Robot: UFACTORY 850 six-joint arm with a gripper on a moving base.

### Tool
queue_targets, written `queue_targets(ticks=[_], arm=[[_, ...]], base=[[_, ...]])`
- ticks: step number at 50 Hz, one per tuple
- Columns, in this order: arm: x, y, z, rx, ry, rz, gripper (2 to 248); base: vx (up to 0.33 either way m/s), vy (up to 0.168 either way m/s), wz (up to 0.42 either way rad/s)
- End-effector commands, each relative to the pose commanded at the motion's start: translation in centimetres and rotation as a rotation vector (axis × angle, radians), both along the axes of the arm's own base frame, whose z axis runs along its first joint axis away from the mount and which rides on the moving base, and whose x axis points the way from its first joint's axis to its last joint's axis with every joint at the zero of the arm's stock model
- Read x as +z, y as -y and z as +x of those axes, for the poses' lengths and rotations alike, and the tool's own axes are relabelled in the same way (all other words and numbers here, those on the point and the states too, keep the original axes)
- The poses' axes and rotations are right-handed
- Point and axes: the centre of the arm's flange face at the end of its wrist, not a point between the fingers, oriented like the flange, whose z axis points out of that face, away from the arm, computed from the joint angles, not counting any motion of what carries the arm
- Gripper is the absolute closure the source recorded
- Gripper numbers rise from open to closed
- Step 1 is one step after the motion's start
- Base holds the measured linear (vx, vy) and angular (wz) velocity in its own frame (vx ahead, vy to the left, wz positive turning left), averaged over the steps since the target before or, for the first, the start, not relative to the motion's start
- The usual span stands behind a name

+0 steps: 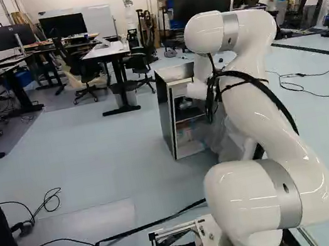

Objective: Open the fridge door

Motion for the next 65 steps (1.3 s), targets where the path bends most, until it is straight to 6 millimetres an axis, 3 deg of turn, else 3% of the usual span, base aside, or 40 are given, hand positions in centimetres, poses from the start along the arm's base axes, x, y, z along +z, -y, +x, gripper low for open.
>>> queue_targets(ticks=[18, 65], arm=[[0.0, -0.6, -0.5, 0.040, -0.020, -0.008, 3], [-0.6, -10.9, -8.0, 0.354, -0.220, -0.019, 3]], base=[[0.000, 0.000, 0.000], [0.000, 0.000, 0.000]])
